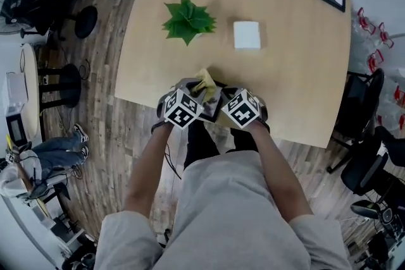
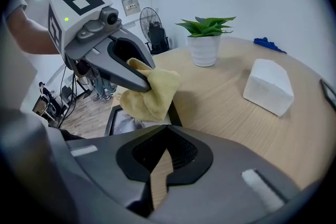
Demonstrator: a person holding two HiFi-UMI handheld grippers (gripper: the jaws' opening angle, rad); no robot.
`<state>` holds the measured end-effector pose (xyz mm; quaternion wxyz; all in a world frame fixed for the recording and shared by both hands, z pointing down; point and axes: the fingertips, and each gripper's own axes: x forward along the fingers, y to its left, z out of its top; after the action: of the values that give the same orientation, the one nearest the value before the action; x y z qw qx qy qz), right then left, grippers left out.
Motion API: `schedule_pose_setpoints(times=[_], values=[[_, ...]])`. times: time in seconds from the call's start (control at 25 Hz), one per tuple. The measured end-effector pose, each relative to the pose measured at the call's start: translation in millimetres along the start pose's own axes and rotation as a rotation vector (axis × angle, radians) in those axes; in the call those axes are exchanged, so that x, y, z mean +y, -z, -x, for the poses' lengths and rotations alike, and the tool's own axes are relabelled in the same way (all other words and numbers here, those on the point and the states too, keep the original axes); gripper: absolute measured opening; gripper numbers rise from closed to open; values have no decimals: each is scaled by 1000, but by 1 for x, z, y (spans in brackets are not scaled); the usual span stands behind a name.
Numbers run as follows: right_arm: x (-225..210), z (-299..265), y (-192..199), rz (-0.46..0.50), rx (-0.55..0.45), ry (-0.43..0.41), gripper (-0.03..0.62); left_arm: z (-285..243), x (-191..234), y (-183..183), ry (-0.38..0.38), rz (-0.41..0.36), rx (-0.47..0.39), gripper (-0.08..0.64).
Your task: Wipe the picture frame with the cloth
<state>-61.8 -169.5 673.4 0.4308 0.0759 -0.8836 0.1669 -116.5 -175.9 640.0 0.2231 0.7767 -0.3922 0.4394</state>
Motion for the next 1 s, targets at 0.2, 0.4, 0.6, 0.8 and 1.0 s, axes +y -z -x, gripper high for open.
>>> schedule_pose_setpoints(times=[0.2,0.4,0.6,0.8,1.0], values=[[1,-3,-1,-54,21,20,0,-22,8,-1,70,-122,33,130],[-2,-1,0,-111,25,100,2,-30,8,-2,143,-257,49,130],[-3,-1,0,-172,24,189,2,-28,4,2,190,-345,31,130],[-4,2,-1,-224,16,263,2,-23,-1,4,228,-391,24,130],[-5,2,0,-238,18,275,2,-20,-6,12,247,-411,25,130]])
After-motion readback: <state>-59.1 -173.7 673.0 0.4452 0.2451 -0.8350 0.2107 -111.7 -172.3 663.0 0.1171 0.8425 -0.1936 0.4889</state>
